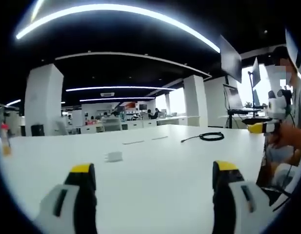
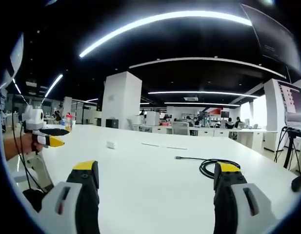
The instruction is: Plug the desk Type‑C cable into the charger adapter.
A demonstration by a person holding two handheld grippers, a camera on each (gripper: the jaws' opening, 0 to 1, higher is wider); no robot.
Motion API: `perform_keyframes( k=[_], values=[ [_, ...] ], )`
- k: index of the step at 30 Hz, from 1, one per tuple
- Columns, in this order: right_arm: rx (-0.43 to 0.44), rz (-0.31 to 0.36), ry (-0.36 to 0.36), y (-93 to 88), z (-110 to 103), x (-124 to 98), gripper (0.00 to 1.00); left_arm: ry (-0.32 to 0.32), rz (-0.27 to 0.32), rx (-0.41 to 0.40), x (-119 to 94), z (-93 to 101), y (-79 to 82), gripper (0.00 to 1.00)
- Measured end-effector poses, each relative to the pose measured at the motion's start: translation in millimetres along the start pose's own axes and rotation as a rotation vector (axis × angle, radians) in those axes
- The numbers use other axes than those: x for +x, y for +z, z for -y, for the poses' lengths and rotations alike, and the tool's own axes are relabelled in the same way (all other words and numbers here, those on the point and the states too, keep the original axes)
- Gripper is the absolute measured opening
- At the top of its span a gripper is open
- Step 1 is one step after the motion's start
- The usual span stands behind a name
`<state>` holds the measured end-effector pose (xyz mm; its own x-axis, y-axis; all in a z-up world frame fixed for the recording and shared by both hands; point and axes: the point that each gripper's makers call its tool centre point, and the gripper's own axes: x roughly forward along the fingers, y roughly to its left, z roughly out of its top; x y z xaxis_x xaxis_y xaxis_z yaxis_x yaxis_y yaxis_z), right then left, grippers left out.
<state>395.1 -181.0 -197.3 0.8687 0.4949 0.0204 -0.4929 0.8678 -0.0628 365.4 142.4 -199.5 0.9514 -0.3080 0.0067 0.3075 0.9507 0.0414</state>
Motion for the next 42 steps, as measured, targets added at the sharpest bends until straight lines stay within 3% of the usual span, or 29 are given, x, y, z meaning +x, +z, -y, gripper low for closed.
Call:
perform_keyframes(
  k=[16,17,25,30,42],
  values=[
    [-0.001,-0.022,0.002,-6.9,4.1,1.4,1.00,0.013,-0.032,0.093,19.1,-24.4,-5.8,1.00],
    [0.000,-0.024,0.003,-7.3,4.6,2.8,1.00,0.017,-0.034,0.095,26.1,-37.7,-8.2,1.00],
    [0.001,-0.044,0.010,-18.1,9.3,7.9,0.99,0.045,-0.064,0.144,46.0,-64.4,-10.5,0.99],
    [0.010,-0.058,0.013,-24.6,10.0,9.5,0.99,0.042,-0.074,0.173,57.2,-74.7,-8.4,0.99],
    [0.010,-0.069,0.018,-26.0,3.7,15.4,0.99,0.041,-0.116,0.186,87.4,-100.0,-25.5,0.97]
  ],
)
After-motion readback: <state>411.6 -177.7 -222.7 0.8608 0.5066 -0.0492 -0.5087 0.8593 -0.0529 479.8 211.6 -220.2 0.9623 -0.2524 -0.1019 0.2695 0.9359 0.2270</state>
